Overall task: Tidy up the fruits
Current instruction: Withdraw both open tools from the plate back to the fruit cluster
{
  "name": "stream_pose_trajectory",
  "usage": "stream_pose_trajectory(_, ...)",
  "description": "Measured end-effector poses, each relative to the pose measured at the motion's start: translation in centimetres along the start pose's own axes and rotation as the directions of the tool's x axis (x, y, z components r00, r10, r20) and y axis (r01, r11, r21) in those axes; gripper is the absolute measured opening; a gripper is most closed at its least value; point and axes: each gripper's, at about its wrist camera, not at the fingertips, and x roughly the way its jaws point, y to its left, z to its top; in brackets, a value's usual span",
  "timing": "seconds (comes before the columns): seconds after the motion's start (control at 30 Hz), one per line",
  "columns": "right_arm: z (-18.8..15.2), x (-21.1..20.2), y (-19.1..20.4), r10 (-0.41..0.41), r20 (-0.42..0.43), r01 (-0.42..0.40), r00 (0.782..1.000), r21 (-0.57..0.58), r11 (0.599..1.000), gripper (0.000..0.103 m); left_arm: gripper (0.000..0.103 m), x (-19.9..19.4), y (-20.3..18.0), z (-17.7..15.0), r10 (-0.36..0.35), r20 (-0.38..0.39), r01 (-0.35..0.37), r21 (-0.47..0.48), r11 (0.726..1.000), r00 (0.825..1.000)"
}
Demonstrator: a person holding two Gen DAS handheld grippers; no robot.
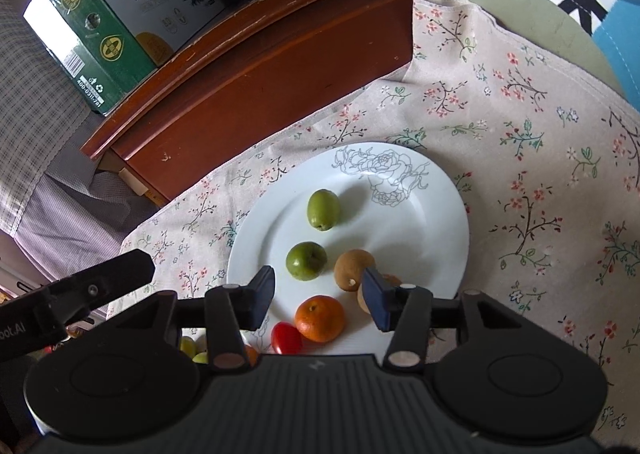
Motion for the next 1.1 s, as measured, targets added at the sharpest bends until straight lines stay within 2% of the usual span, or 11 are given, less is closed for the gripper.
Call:
stream_pose_trajectory(0.23, -1.0, -0.4, 1.5, 0.021, 0.006, -0.021, 1.000, -0.080, 0.997, 0.050, 0.100, -2.6, 2.5, -0.3, 0.015, 0.016, -0.014, -0.045, 0.999, 1.000)
stream_pose_trajectory(0.6, -3.5, -1.3, 3.9, 0.049, -0.017, -0.052, 0.999, -0.198, 0.979, 0.050, 0.100, -3.6, 6.1, -1.1, 0.054, -0.029, -0.055, -0.053, 0.997, 0.998)
stream_pose_trajectory(0.87, -6.0, -1.8, 5.3, 0.075, -0.059, -0.088, 0.995, -0.260, 0.962, 0.050, 0.100, -3.1, 6.6, -4.0, 0.056, -0.102, -0.050, 0.059, 0.997, 0.993)
stream_pose_trajectory(1.03, -7.4, -1.8, 5.0, 0.074, -0.102, -0.097, 0.992, -0.247, 0.964, 0.050, 0.100, -2.3, 7.1, -6.0, 0.011, -0.185, 0.011, 0.116, 0.993, 0.983)
stream_pose_trajectory(1.1, -7.9, -1.7, 5.1, 0.066, -0.116, -0.095, 0.991, -0.263, 0.960, 0.050, 0.100, -2.1, 7.1, -6.9, 0.009, -0.184, 0.020, 0.155, 0.988, 0.983)
